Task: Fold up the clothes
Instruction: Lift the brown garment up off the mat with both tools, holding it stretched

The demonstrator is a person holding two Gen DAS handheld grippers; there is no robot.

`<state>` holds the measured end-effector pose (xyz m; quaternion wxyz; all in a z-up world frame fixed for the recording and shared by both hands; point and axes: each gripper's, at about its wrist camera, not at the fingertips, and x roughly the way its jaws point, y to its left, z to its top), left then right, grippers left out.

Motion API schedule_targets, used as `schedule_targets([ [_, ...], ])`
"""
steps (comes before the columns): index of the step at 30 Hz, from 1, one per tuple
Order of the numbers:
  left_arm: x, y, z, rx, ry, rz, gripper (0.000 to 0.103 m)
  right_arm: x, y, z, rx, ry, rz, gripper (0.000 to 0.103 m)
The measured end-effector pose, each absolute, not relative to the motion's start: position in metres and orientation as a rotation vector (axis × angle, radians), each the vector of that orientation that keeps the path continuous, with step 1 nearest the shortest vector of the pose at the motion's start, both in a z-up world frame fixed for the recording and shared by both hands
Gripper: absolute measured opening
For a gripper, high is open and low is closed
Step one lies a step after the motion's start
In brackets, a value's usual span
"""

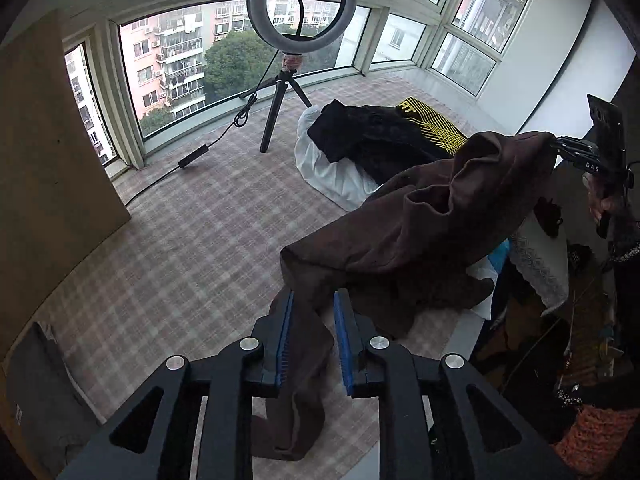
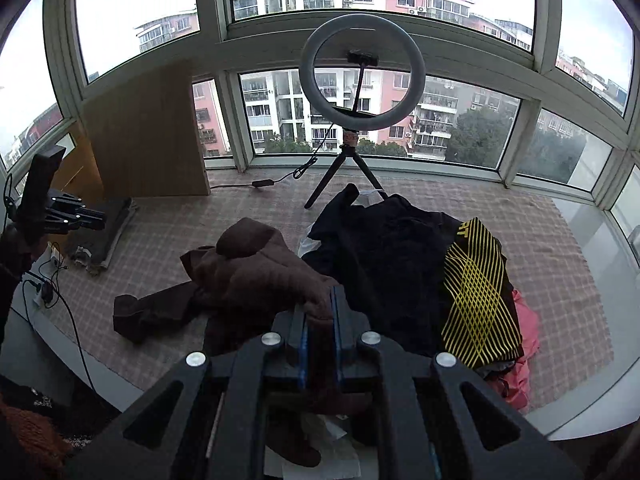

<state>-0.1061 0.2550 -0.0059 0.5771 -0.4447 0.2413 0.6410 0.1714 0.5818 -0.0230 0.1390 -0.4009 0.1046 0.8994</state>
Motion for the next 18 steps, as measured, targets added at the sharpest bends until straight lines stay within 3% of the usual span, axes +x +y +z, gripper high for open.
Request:
schedule_targets([
  [7,-0.001,0.330,-0.062,-0.845,0.849,1.301,0.032,0.213,0.665,-0.075,-1.155,0.549,2.464,0.009],
  [10,0.021,0.326,-0.083,-0.801,0.928,1.293,0.032,0.203,0.677,-0.079,-1.181,0.543,2.469,0.009],
  [18,0.058,0.324,-0.117,-0.676,0.924,1.369,0.038,0.167,0.687,-0.069,-1.280,0.430,2.525,0.009],
])
